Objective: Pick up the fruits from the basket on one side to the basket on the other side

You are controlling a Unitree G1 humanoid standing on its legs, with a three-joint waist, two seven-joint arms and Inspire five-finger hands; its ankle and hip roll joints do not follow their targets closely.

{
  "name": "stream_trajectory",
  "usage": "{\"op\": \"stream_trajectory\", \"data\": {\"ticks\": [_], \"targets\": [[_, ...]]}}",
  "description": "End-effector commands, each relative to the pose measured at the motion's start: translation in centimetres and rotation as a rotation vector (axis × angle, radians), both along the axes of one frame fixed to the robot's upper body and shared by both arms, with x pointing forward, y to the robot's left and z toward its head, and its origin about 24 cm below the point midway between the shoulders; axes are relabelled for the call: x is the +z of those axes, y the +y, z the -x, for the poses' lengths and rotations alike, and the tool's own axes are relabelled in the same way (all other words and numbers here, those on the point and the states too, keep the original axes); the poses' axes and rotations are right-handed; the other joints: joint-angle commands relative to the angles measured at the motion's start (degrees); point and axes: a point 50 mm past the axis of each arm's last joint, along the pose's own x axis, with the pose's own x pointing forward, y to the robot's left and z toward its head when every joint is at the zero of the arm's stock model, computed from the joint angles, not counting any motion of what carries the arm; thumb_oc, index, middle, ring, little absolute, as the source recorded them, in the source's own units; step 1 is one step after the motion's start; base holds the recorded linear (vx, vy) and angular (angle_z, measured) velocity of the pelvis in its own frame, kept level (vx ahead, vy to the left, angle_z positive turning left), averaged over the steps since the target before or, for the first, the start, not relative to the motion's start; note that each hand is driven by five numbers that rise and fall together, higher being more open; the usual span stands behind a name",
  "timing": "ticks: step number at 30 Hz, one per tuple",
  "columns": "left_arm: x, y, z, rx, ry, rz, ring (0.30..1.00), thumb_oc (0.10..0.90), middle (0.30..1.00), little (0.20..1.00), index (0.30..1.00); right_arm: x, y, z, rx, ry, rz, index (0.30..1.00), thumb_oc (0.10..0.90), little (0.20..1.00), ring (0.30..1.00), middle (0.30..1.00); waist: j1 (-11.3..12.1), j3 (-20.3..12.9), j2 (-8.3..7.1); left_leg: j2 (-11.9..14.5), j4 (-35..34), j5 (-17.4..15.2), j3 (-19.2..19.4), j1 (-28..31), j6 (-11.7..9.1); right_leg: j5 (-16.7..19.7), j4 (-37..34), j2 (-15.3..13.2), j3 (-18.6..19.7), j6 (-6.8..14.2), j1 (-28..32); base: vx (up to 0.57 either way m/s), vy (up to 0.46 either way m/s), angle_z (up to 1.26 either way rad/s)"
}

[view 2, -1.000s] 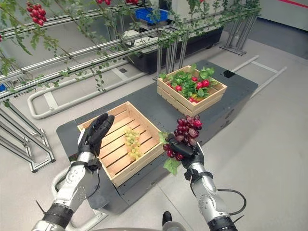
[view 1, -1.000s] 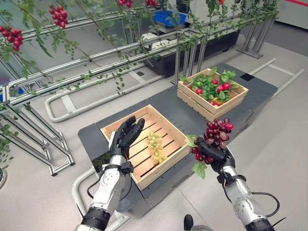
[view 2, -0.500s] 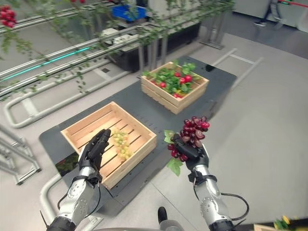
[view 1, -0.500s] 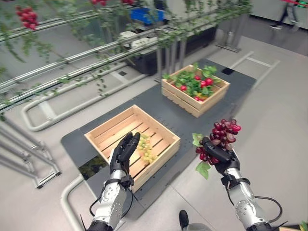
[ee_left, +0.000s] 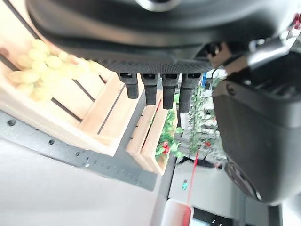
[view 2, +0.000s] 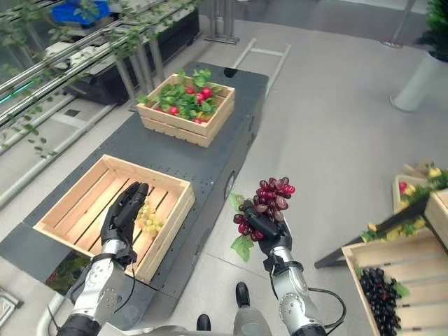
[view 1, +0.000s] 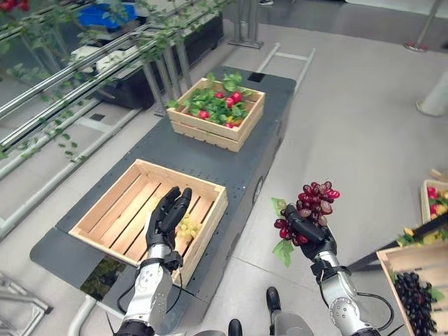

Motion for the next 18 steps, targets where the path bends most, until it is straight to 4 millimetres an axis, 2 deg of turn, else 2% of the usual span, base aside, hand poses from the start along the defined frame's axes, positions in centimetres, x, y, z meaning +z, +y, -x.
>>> {"op": "stream_trajectory", "data": {"ticks": [1,2,3,5,6,7,8,10,15,18], "targets": [[6.4,1.6,-2.1,-0.012,-0.308,-0.058,0.900,0.800,0.900,0.900,0.900,7.1,1.0,-3.3,0.030,-0.409,-0.058,0.300,0.400,0.300,0.300,0.300,0.81,-2.33,0.64,0.58,2.96,-6.29,-7.43,-1.19,-3.48,-0.72,9.67,-1.47,0.89,1.36,1.04,-0.16,-0.008,-0.74],[6.4,1.7,-2.1,-0.009,-0.308,-0.047,0.900,0.800,0.900,0.900,0.900,7.2,1.1,-3.3,0.027,-0.409,-0.059,0.300,0.400,0.300,0.300,0.300,1.01,-2.91,1.11,1.06,2.33,-5.79,-7.64,-1.51,-2.86,-3.66,16.33,-1.95,1.05,0.03,1.30,-0.13,-0.068,-0.39],[6.3,1.7,-2.1,-0.005,-0.309,-0.039,0.900,0.800,0.900,0.900,0.900,7.1,1.1,-3.2,0.028,-0.404,-0.059,0.300,0.400,0.300,0.300,0.300,1.22,-3.31,1.10,1.36,2.73,-6.02,-7.50,-1.91,-2.49,-5.82,19.41,-2.35,0.86,-0.89,1.93,-0.11,-0.120,-0.36],[6.2,1.5,-2.3,-0.001,-0.309,-0.031,0.900,0.800,0.900,0.900,0.900,6.8,1.2,-3.2,0.031,-0.390,-0.058,0.300,0.400,0.300,0.300,0.300,1.32,-3.70,0.72,1.71,3.64,-6.36,-7.15,-2.39,-2.24,-7.93,20.09,-2.32,0.55,-1.68,3.09,-0.05,-0.150,-0.22],[6.0,1.0,-2.6,-0.003,-0.309,-0.021,0.900,0.800,0.900,0.900,0.900,6.5,1.3,-3.2,0.030,-0.370,-0.058,0.300,0.400,0.300,0.300,0.300,1.20,-4.05,0.02,2.14,4.83,-6.48,-7.22,-3.06,-2.38,-10.13,16.60,-1.31,1.02,-2.15,5.36,-0.03,-0.315,-0.11],[5.4,0.3,-2.9,0.007,-0.291,-0.001,0.900,0.800,0.900,0.900,0.900,5.4,1.5,-3.0,0.046,-0.325,-0.054,0.300,0.400,0.300,0.300,0.300,1.61,-5.33,-1.39,2.77,6.48,-7.03,-5.98,-4.04,-3.55,-11.21,6.01,0.21,0.09,-2.37,10.43,-0.03,-0.320,-0.08],[5.3,0.1,-2.9,0.015,-0.285,0.006,0.900,0.800,0.900,0.900,0.900,5.3,1.6,-3.0,0.055,-0.314,-0.055,0.300,0.400,0.300,0.300,0.300,1.58,-5.42,-1.53,2.95,6.37,-6.89,-5.75,-3.95,-3.79,-11.08,5.08,0.56,0.26,-2.29,10.80,-0.06,-0.335,-0.36],[5.3,-1.5,-3.5,0.005,-0.288,0.039,0.900,0.800,0.900,0.900,0.900,5.1,2.4,-3.3,0.136,-0.300,-0.013,0.300,0.400,0.300,0.300,0.300,1.10,-6.40,-2.46,4.01,3.67,-5.24,-4.98,-3.33,-5.56,-10.72,-2.24,3.12,2.04,-2.66,13.27,-0.06,-0.232,-0.62],[4.3,-2.0,-3.1,0.016,-0.243,0.098,0.900,0.800,0.900,0.900,0.900,4.1,1.8,-2.7,0.153,-0.227,0.028,0.300,0.400,0.300,0.300,0.300,0.00,-8.00,-3.22,4.31,1.38,-4.22,-4.96,-2.44,-6.36,-10.43,-5.78,5.05,3.48,-3.92,15.06,-0.01,-0.134,-0.35],[3.8,-2.2,-2.7,0.006,-0.243,0.150,0.900,0.800,0.900,0.900,0.900,3.5,1.5,-2.1,0.133,-0.211,0.043,0.300,0.400,0.300,0.300,0.300,-0.89,-8.12,-3.79,4.55,4.29,-5.17,-4.19,-3.24,-6.81,-10.94,-5.11,5.98,4.74,-4.92,14.69,-0.01,-0.110,-0.06]]}}
